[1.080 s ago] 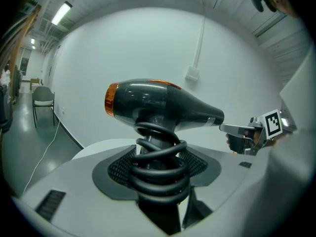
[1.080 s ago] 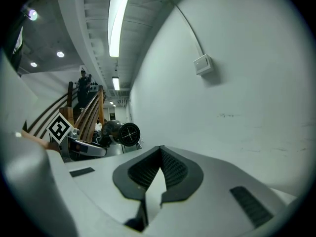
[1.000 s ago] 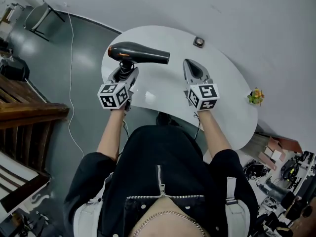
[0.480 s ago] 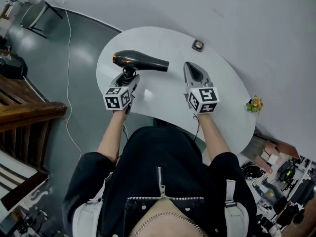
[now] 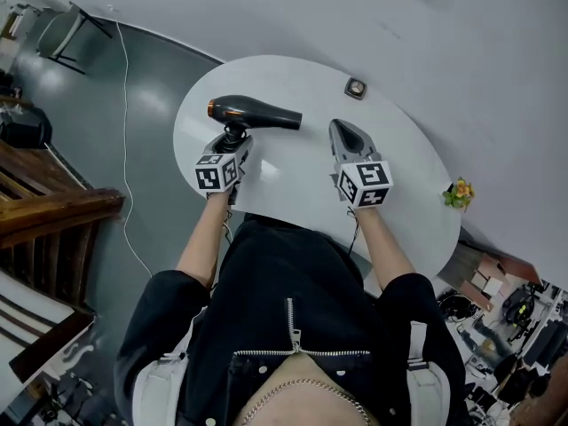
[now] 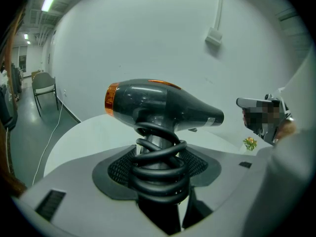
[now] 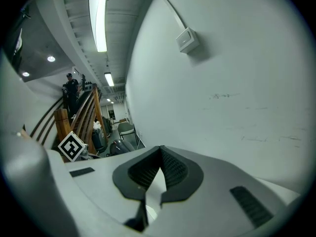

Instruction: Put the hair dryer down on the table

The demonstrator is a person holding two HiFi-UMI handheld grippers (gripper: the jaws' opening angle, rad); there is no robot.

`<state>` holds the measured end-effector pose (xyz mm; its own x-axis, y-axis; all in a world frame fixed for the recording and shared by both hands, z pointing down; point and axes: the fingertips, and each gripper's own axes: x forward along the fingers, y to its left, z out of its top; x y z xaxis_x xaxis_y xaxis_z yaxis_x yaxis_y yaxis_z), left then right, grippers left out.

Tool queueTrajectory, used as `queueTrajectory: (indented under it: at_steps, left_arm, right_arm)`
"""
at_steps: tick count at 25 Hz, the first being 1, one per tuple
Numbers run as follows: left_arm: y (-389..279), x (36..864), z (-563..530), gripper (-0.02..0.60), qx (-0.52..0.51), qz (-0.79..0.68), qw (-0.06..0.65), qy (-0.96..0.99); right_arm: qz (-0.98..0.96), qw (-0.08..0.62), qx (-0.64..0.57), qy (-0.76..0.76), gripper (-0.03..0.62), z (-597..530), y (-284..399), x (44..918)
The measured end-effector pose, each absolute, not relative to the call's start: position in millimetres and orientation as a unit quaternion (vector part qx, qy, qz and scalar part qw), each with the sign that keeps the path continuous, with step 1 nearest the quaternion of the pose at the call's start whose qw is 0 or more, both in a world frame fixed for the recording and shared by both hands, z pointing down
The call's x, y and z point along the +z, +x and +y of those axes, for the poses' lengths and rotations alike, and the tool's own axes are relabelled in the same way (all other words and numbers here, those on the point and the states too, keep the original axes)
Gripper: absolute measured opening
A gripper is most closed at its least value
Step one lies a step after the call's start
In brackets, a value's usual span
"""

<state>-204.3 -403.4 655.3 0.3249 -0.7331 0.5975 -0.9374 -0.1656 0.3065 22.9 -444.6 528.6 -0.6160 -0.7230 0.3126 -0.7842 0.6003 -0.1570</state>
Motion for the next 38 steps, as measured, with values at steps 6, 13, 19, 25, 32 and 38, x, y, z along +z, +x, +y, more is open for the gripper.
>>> queueTrajectory:
  at_steps: [6, 13, 19, 25, 32, 38]
  left_arm:
    - [-210.6, 677.4, -428.8, 0.276, 0.193, -0.542, 0.329, 0.748]
    - [-212.7, 715.1, -456.5, 0.276, 0.250, -0.525, 0.336, 0.741]
    - [-213.4, 741.7, -465.6, 0.276, 0.295, -0.525, 0.333, 0.725]
    - [-208.1, 756.2, -469.2, 0.276, 0.321, -0.516, 0.333, 0.721]
    - [-206.3, 762.7, -467.8, 0.276, 0.319, -0.512, 0.345, 0.719]
    - [-205.2, 765.6, -462.4, 0.276, 0.319, -0.501, 0.356, 0.722]
  right_arm:
    - [-0.877, 0.111, 0.134, 0.447, 0.006, -453.2, 20.5, 523.2]
    - [-0.857, 0.118, 0.135, 0.484, 0.006, -454.2, 30.3, 525.0]
    - [-0.837, 0.121, 0.142, 0.514, 0.006, -449.0, 44.6, 528.4]
    - [-0.825, 0.123, 0.146, 0.532, 0.006, -444.4, 57.2, 531.3]
    - [-0.821, 0.122, 0.149, 0.538, 0.005, -442.1, 59.7, 532.8]
    - [-0.823, 0.119, 0.149, 0.535, 0.006, -440.0, 54.8, 533.1]
